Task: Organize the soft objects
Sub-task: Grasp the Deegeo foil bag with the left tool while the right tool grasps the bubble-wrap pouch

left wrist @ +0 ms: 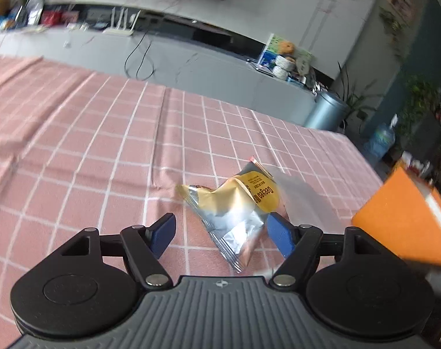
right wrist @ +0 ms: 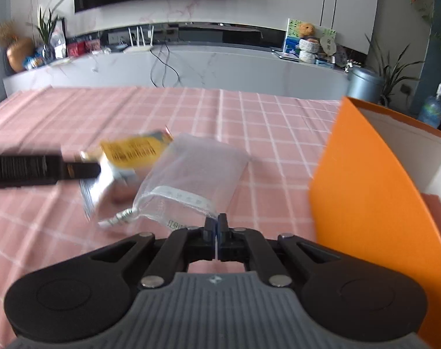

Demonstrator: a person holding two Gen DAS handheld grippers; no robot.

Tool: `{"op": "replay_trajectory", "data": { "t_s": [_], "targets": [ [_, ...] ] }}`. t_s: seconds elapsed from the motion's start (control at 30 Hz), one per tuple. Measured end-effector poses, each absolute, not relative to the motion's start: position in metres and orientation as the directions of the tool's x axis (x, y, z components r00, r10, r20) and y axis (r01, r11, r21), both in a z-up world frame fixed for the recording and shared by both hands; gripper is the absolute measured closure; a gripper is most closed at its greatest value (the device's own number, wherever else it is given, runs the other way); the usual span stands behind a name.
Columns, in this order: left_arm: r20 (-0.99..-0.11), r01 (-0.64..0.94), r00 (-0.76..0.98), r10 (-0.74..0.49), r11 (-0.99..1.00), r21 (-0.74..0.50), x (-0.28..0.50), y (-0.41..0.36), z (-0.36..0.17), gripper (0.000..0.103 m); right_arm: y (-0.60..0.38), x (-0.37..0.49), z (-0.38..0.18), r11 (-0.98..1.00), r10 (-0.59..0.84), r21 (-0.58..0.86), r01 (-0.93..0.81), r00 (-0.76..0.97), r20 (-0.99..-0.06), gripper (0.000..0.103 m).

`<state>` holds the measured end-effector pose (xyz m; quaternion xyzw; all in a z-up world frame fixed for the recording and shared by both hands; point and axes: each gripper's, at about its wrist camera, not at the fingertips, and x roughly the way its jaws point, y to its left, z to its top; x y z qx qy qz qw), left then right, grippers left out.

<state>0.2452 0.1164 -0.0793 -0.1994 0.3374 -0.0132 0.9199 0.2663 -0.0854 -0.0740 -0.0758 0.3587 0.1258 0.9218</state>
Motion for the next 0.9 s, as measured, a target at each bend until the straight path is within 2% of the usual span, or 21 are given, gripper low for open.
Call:
{"op": "replay_trajectory", "data": {
  "t_s": [0.13, 0.2, 0.23, 0.27, 0.33, 0.43, 0.5, 0.57, 0.73, 0.8, 0.87, 0.9],
  "targets": [
    [-0.607, -0.175, 0.774, -0.180, 0.860, -0.479, 0.254, 0.124, -0.083, 0.017, -0.092, 0.257, -0.070, 0.961, 0.190, -0.022, -0.275, 0.716, -0.671, 0.097],
    [-0.621, -0.212, 0.769, -0.149, 0.858, -0.468, 0.260, 0.124, -0.082, 0.017, -0.090, 0.255, -0.058, 0.957, 0.218, -0.006, -0.290, 0.732, -0.646, 0.085],
    [-0.623, -0.220, 0.768, -0.146, 0.854, -0.471, 0.263, 0.125, -0.082, 0.017, -0.089, 0.253, -0.051, 0.956, 0.226, -0.003, -0.293, 0.746, -0.627, 0.071],
    [-0.628, -0.230, 0.764, -0.145, 0.849, -0.475, 0.267, 0.126, -0.082, 0.017, -0.088, 0.253, -0.045, 0.957, 0.234, 0.004, -0.291, 0.760, -0.607, 0.064],
    [-0.642, -0.249, 0.754, -0.138, 0.845, -0.474, 0.273, 0.128, -0.083, 0.017, -0.087, 0.256, -0.039, 0.959, 0.243, 0.029, -0.281, 0.770, -0.591, 0.061],
    [-0.650, -0.271, 0.748, -0.133, 0.833, -0.482, 0.280, 0.129, -0.088, 0.026, -0.084, 0.272, -0.041, 0.966, 0.246, 0.092, -0.242, 0.751, -0.613, 0.059],
    [-0.650, -0.270, 0.746, -0.144, 0.827, -0.494, 0.283, 0.128, -0.091, 0.029, -0.087, 0.283, -0.043, 0.967, 0.255, 0.164, -0.196, 0.741, -0.621, 0.050],
    [-0.647, -0.261, 0.748, -0.150, 0.830, -0.494, 0.284, 0.126, -0.093, 0.037, -0.083, 0.294, -0.049, 0.970, 0.242, 0.184, -0.160, 0.725, -0.644, 0.042],
    [-0.635, -0.250, 0.760, -0.139, 0.839, -0.483, 0.284, 0.120, -0.091, 0.053, -0.071, 0.312, -0.077, 0.974, 0.227, 0.176, -0.144, 0.662, -0.714, 0.043],
    [-0.631, -0.249, 0.764, -0.135, 0.841, -0.481, 0.282, 0.120, -0.090, 0.060, -0.069, 0.312, -0.086, 0.971, 0.240, 0.187, -0.150, 0.643, -0.727, 0.053],
    [-0.631, -0.240, 0.765, -0.132, 0.850, -0.469, 0.279, 0.119, -0.088, 0.063, -0.066, 0.308, -0.086, 0.973, 0.230, 0.145, -0.182, 0.658, -0.717, 0.086],
    [-0.632, -0.236, 0.763, -0.132, 0.854, -0.464, 0.278, 0.118, -0.088, 0.064, -0.064, 0.307, -0.087, 0.969, 0.239, 0.137, -0.203, 0.658, -0.714, 0.090]
  ]
}}
